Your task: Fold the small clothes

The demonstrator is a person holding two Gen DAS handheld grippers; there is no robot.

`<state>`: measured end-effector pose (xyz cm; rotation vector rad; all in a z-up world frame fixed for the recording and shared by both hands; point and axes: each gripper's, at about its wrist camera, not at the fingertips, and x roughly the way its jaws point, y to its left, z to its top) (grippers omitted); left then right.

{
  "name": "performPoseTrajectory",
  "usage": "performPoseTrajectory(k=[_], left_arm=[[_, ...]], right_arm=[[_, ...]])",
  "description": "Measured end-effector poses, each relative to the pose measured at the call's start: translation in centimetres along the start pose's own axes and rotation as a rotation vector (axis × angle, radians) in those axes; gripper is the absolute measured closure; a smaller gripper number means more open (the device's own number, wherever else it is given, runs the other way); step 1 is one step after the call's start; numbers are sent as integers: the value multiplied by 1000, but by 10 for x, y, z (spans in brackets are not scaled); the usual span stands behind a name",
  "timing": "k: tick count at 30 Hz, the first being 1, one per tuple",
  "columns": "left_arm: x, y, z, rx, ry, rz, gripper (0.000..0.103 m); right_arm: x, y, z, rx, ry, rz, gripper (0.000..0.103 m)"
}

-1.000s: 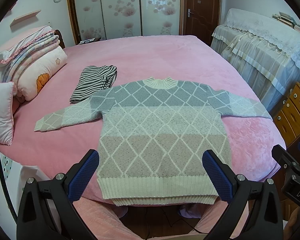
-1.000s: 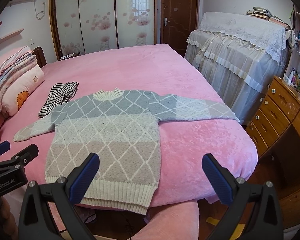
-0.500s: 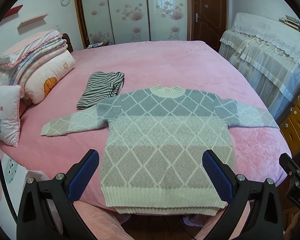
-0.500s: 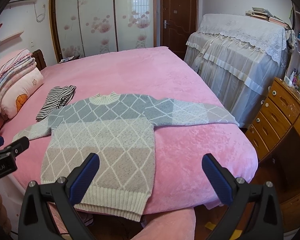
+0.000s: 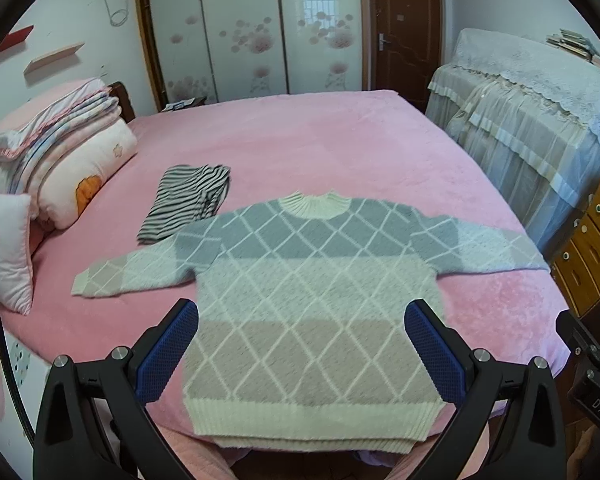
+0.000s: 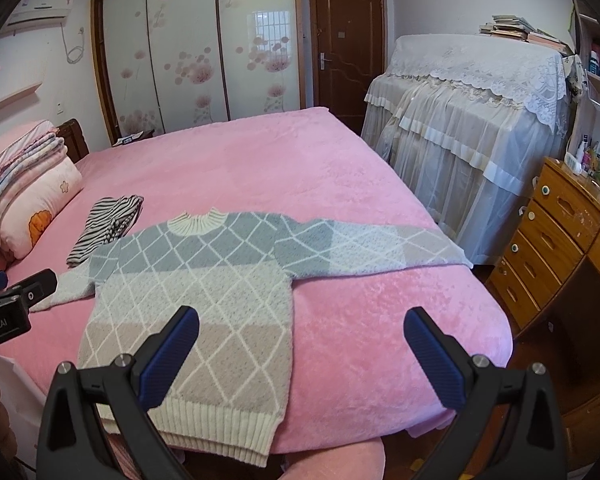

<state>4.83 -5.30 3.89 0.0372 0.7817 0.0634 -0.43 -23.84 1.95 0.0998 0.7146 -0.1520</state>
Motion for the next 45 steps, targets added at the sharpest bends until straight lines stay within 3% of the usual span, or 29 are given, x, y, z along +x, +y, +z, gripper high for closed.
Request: performPoseTrajectory(k=[10, 15, 19, 24, 29, 34, 38, 45], left_arm=[[0, -49, 26, 86, -57, -16, 1], [4, -88, 42, 179, -102, -15, 1], [16, -123, 58, 214, -119, -103, 1], [28, -163, 69, 264, -180, -116, 1], [38, -203, 76, 329, -235, -184, 1], [43, -230, 81, 320, -270, -379, 1], [65, -250, 84, 319, -253, -410, 1], [128, -301, 75, 430, -217, -259, 1]], right_arm=[[6, -33, 16, 45, -42, -50, 0], [14, -58, 25, 73, -61, -95, 0], [25, -86, 35, 64, -89, -206, 0], [32, -128, 48, 81, -123, -320, 0], [28, -166, 64, 109, -179, -404, 0], [31, -205, 81, 194, -206, -333, 0], [53, -235, 92, 242, -166, -329, 0], [128, -286, 90, 328, -14, -245, 0]])
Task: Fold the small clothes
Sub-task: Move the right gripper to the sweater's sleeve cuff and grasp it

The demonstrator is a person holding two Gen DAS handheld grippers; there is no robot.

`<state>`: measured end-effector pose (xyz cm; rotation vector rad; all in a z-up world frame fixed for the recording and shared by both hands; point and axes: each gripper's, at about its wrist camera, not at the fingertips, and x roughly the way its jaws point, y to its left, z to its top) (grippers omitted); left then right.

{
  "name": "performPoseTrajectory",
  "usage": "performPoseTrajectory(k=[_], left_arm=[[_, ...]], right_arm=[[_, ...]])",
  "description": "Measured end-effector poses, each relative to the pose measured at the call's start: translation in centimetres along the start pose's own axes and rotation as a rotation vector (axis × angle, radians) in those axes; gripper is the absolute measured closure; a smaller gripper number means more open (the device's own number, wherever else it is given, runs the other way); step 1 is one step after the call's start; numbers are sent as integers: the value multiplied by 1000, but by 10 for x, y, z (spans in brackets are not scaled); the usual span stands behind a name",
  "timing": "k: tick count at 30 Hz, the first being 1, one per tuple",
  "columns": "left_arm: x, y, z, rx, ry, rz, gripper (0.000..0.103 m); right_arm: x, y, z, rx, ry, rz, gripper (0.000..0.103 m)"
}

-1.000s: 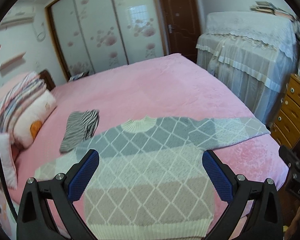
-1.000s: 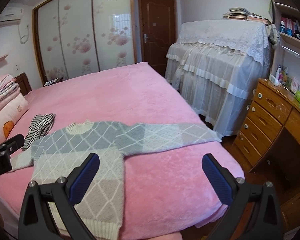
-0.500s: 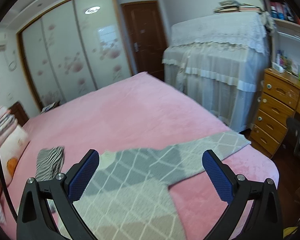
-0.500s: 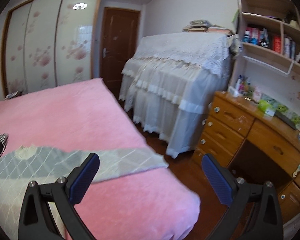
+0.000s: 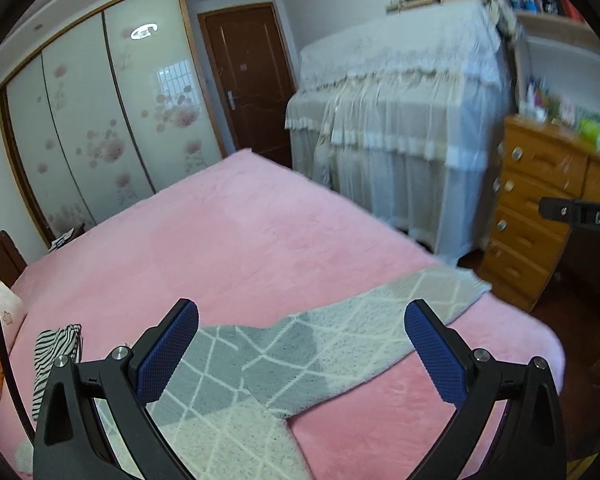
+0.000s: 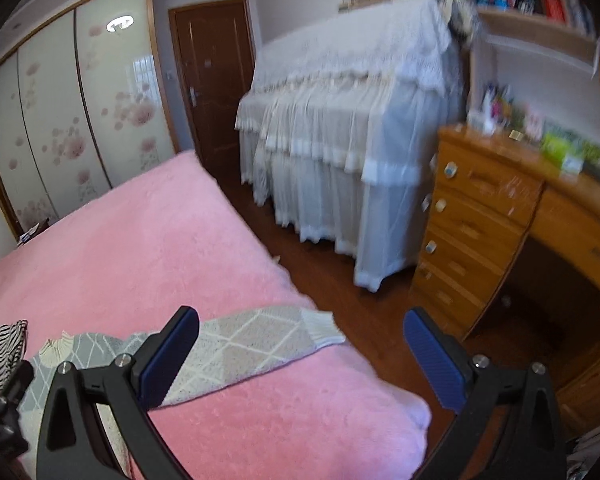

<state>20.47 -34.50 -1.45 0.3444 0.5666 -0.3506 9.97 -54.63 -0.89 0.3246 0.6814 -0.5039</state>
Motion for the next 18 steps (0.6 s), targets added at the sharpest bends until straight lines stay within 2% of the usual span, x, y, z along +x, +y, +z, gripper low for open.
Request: performPoseTrajectory(k=[5, 10, 15, 18], left_arm=[[67, -18, -17, -29, 100, 12, 1], [119, -45, -34, -17, 141, 53, 1], [146, -67, -43, 9, 154, 77, 1], [160, -78, -45, 18, 159, 83, 5]], right_arm=[[66, -18, -12, 81, 136, 48, 1], [124, -33, -34, 204, 281, 114, 11], [174, -42, -57, 286, 400, 142, 23], [200, -52, -68, 362, 461, 157, 29]])
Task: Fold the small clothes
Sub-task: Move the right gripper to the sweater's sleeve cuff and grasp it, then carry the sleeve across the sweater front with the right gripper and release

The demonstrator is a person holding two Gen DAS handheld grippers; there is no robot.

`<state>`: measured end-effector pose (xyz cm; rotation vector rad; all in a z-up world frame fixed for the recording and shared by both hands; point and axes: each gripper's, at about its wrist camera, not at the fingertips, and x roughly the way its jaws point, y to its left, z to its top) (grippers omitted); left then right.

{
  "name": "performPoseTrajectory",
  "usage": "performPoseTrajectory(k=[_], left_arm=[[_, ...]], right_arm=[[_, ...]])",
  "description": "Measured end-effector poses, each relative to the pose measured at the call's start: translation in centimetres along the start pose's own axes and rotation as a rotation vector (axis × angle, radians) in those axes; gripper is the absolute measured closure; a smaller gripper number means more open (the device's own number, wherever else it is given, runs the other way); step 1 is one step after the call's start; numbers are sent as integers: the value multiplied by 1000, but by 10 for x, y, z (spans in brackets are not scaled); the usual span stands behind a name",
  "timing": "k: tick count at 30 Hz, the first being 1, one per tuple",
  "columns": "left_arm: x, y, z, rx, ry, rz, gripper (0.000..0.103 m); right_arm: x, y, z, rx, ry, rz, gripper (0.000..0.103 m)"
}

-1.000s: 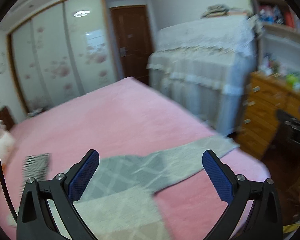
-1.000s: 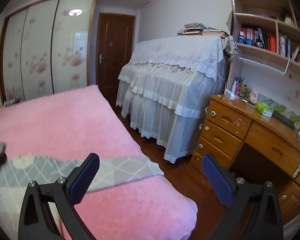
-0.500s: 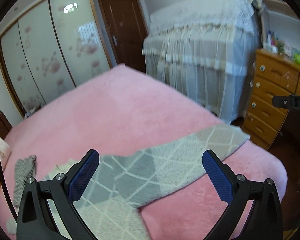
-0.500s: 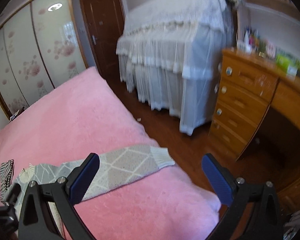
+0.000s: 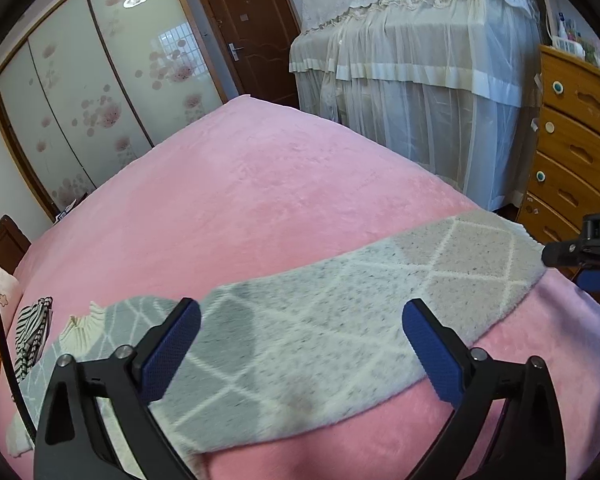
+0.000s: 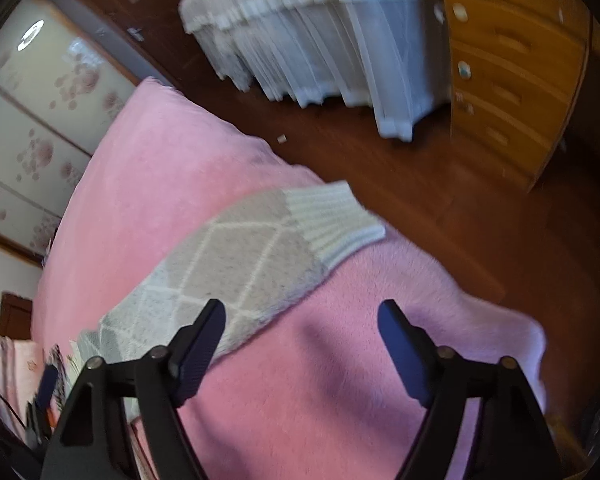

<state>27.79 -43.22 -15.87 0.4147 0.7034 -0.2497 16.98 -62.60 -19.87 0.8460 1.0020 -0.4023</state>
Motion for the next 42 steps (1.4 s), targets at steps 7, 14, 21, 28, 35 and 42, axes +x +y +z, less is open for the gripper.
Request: performPoseTrajectory(k=[7, 14, 21, 28, 35, 42], left_arm=[[28, -3, 4, -49, 85, -3, 17], [25, 3, 8, -79, 98, -8, 18], [-2, 31, 14, -98, 52, 3, 18], [-22, 70, 12, -156, 70, 10, 18], [-44, 91, 8, -164, 62, 23, 18], [-71, 113, -1, -184, 66, 16, 18]], right_arm=[[32, -15, 10, 93, 46, 38, 35], [43, -3, 24, 57, 34, 48, 69], [4, 41, 10, -161, -93, -2, 93], [-35, 90, -15, -361, -197, -49, 93], [-59, 117, -34, -444, -239, -55, 93], [-85, 138, -56, -472, -264, -21, 93]])
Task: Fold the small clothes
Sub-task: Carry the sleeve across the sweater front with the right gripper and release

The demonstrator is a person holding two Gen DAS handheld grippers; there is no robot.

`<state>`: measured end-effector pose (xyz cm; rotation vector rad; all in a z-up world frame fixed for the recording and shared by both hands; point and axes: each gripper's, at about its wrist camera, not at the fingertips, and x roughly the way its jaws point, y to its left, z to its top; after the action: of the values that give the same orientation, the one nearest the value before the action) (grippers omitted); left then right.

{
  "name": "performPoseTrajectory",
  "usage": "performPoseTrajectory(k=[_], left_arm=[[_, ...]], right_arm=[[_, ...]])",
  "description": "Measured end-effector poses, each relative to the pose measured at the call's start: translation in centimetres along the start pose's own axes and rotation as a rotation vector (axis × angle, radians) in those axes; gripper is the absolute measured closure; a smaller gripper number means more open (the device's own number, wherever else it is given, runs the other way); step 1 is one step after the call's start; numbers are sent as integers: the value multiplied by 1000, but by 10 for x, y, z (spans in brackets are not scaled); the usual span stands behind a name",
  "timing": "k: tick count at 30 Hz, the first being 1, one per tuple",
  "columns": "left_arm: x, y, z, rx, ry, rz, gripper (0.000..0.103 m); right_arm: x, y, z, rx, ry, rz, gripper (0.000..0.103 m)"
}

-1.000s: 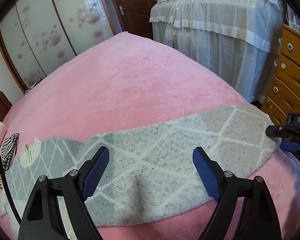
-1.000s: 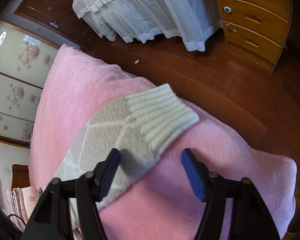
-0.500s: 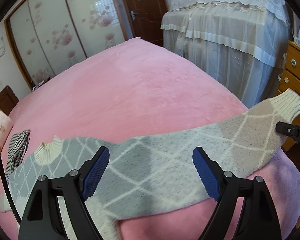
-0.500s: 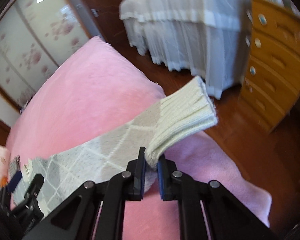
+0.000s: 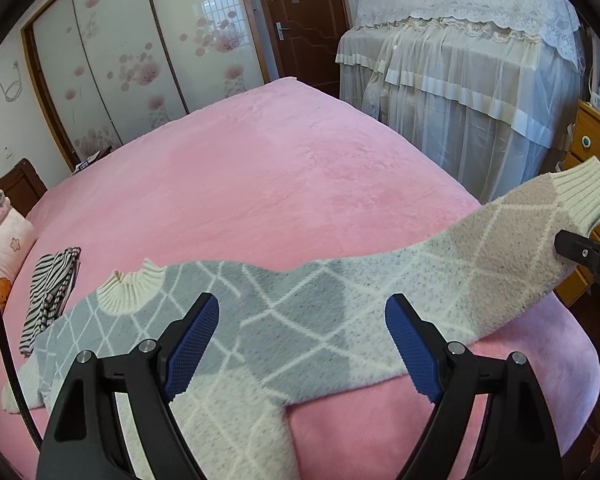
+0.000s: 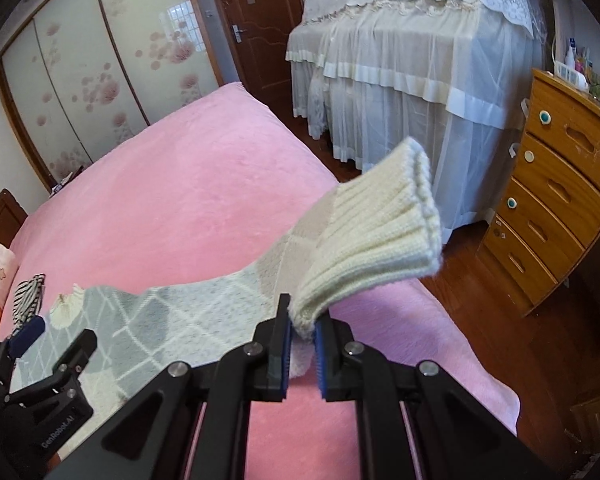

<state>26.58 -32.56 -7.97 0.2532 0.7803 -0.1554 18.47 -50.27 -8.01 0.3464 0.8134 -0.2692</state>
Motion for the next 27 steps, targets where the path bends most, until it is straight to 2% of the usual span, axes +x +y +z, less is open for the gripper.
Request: performPoseTrajectory(k=[6, 14, 17, 20, 27], left_arm=[[-27, 35, -17, -32, -5, 41, 18], [-43, 108, -54, -86, 34, 82, 18], [-42, 131, -68, -112, 48, 95, 18], [-33, 161, -85, -166, 83, 74, 18], [-3, 202, -123, -221, 169, 54, 18]], right_arm=[[-38, 48, -11, -76, -55, 56, 93], [-67, 127, -38, -235, -98, 167, 93], [-56, 160, -56, -318, -65, 211, 93], [-38, 187, -76, -387, -18, 239, 93], [12, 252, -142, -559, 108, 295, 93]])
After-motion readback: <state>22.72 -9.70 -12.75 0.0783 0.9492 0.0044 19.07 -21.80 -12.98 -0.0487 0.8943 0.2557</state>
